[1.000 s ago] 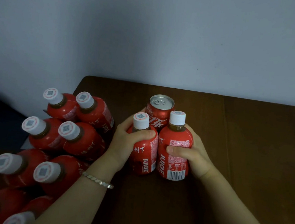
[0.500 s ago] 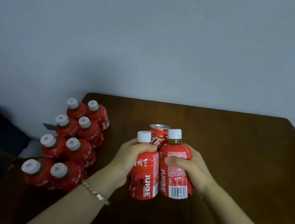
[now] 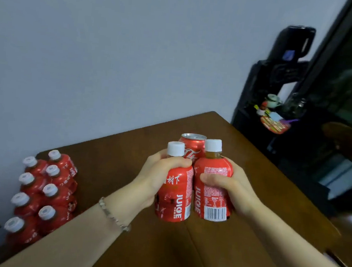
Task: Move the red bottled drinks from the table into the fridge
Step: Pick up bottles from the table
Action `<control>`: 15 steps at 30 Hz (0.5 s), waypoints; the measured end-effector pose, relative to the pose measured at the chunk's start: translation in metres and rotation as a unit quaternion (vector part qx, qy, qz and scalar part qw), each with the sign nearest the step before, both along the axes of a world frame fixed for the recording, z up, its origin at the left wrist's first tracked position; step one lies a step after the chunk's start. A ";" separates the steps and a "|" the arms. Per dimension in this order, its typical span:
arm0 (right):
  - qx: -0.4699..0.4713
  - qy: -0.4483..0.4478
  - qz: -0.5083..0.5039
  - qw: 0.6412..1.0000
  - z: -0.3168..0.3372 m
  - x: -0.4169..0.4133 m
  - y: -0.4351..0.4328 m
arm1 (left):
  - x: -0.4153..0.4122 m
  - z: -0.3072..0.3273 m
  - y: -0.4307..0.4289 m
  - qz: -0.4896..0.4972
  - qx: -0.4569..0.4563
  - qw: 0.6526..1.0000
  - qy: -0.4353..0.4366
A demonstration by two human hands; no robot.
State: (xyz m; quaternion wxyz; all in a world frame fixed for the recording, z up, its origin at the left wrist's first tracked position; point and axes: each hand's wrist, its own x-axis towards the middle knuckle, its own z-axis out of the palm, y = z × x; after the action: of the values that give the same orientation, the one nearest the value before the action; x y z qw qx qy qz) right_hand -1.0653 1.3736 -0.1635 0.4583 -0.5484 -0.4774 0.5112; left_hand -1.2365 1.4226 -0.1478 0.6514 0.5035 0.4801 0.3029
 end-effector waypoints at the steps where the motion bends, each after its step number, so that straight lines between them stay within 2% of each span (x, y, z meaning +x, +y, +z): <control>1: 0.010 -0.002 -0.023 1.000 0.005 0.010 -0.018 | 0.012 0.004 -0.009 -0.027 0.006 1.000 -0.002; 6: 0.048 -0.012 -0.187 0.981 0.023 0.069 -0.123 | 0.098 0.025 -0.068 -0.178 0.037 0.983 -0.003; 8: 0.046 -0.007 -0.219 0.975 0.024 0.083 -0.140 | 0.118 0.029 -0.077 -0.200 0.050 0.979 -0.009; 10: 0.052 -0.009 -0.295 0.954 0.030 0.120 -0.203 | 0.175 0.037 -0.121 -0.273 0.049 0.961 -0.010; 11: 0.051 0.000 -0.296 0.954 0.030 0.124 -0.206 | 0.180 0.036 -0.123 -0.278 0.056 0.959 -0.013; 15: 0.063 0.001 -0.425 0.903 0.032 0.191 -0.319 | 0.279 0.040 -0.216 -0.388 0.081 0.918 -0.024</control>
State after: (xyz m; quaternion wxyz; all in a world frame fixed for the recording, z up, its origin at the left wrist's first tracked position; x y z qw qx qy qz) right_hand -0.8746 1.0544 -0.1313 0.6663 -0.6684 -0.2300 0.2372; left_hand -0.9579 1.2063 -0.1077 0.6862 0.6939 0.2047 0.0763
